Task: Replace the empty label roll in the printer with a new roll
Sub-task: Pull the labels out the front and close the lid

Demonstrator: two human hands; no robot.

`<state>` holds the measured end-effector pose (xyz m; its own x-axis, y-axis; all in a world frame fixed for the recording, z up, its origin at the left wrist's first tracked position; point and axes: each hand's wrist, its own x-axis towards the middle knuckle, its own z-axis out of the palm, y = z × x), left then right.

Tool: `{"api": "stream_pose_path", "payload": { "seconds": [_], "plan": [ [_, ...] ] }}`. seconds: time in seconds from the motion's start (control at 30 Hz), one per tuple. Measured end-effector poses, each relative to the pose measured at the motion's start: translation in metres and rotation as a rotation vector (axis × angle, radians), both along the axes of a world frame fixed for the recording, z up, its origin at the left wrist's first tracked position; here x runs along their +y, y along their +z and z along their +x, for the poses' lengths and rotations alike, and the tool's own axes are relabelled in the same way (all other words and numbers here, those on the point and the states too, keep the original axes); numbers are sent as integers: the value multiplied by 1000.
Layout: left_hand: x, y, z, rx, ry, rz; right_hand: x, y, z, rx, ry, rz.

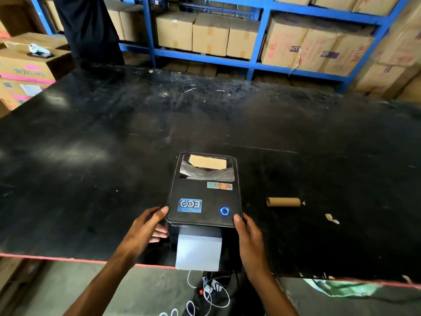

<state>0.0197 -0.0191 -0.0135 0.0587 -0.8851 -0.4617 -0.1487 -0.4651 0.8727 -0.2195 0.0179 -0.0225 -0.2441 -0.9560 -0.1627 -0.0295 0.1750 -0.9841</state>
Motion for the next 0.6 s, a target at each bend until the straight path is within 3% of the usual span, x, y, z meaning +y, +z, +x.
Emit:
{"api": "stream_pose_path", "payload": {
  "seconds": [0.6],
  "plan": [
    [-2,-9,0,-22,18,-47,-1,-9,1,56,-64,-85]
  ]
}}
